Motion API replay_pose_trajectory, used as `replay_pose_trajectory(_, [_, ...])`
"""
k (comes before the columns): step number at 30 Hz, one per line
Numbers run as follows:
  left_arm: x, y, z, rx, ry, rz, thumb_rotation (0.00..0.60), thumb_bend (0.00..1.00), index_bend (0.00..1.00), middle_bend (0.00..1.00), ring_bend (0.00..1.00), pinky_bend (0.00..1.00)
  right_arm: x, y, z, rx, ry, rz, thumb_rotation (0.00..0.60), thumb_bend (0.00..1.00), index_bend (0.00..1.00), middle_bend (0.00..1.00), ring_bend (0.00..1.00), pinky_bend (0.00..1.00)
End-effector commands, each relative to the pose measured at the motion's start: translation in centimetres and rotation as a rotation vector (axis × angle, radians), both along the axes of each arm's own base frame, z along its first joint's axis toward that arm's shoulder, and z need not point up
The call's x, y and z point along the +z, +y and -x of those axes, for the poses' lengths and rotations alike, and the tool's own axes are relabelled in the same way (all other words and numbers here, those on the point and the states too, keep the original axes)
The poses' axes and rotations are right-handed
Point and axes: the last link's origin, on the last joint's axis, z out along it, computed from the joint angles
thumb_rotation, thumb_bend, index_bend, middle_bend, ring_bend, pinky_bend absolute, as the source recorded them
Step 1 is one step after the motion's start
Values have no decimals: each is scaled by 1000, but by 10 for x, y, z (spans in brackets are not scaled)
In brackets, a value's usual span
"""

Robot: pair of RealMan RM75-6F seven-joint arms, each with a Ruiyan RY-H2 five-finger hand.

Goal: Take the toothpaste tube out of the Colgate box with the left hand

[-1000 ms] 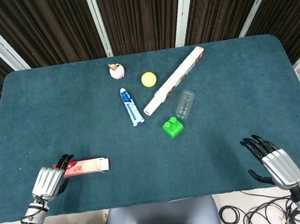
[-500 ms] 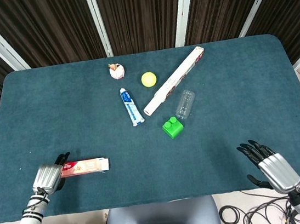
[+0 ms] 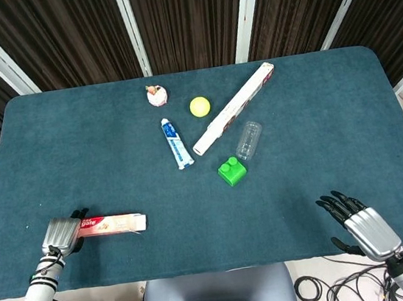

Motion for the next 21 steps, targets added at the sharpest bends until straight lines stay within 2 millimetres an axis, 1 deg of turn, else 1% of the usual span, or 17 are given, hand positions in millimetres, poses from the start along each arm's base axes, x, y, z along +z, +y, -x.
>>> replay_pose_trajectory(1, [-1,1,2,11,-5,5,600,374,270,357,930,936,0,0,0,0,3,-1,600,236,137,124,63,271])
replay_pose_trajectory(9, [2,0,0,-1,-51,-15,600,375,462,544,933,945,-2,0,0,-1,14,-7,600,236,137,124,63,271])
replay_pose_trajectory(16, [7,-2,-2,-12,-68,-28,600,376,571,645,946,954,-3,-1,1,-8,25,-14,600,236,137,124,63,271])
replay_pose_trajectory(21, [12,-3,-5,-16,-89,-41,600,375,625,690,962,971,-4,-2,1,-12,31,-18,600,236,136,124,63,271])
